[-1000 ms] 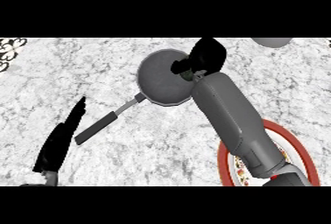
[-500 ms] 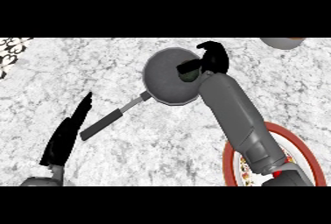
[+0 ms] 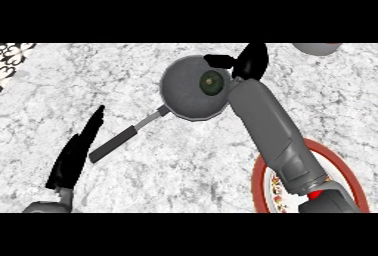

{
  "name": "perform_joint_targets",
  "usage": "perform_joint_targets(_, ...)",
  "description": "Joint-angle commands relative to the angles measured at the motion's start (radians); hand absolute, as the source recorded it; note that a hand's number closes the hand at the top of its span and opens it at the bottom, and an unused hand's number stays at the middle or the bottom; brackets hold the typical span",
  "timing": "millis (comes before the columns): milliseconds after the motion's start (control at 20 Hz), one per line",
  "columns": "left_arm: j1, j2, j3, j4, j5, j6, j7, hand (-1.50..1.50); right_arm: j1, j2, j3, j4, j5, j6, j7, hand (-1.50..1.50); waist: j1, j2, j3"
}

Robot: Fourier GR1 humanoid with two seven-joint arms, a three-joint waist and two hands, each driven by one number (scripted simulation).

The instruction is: Pick the squash from the plate and place it in the pan

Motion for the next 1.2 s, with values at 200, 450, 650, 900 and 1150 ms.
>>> perform_joint_targets(200,0.029,-0.015,0.008,0.0,-0.015,0.028,0.03,0.0,0.042,0.003,-0.039,0.013,-0.073,-0.328,-0.06,-1.5,-0.059,-0.023,0.0)
perform_joint_targets(450,0.154,0.038,0.074,-0.063,0.046,-0.017,-0.032,0.0,0.263,0.003,0.024,-0.201,-0.127,-0.329,-0.19,-1.5,-0.101,-0.04,-0.001)
perform_joint_targets(650,0.095,0.037,0.094,-0.063,0.031,0.001,0.046,0.0,0.466,0.003,0.122,-0.388,-0.062,-0.287,-0.171,-1.5,-0.141,-0.048,-0.002)
perform_joint_targets(900,0.154,0.023,0.093,-0.076,0.023,0.007,0.013,0.0,0.679,-0.078,0.161,-0.661,0.051,-0.201,-0.044,-1.5,-0.152,-0.051,-0.003)
perform_joint_targets(1150,0.118,-0.011,0.082,-0.019,-0.012,0.037,-0.002,0.0,0.94,-0.131,0.214,-1.019,0.103,-0.094,0.035,-1.5,-0.151,-0.045,-0.003)
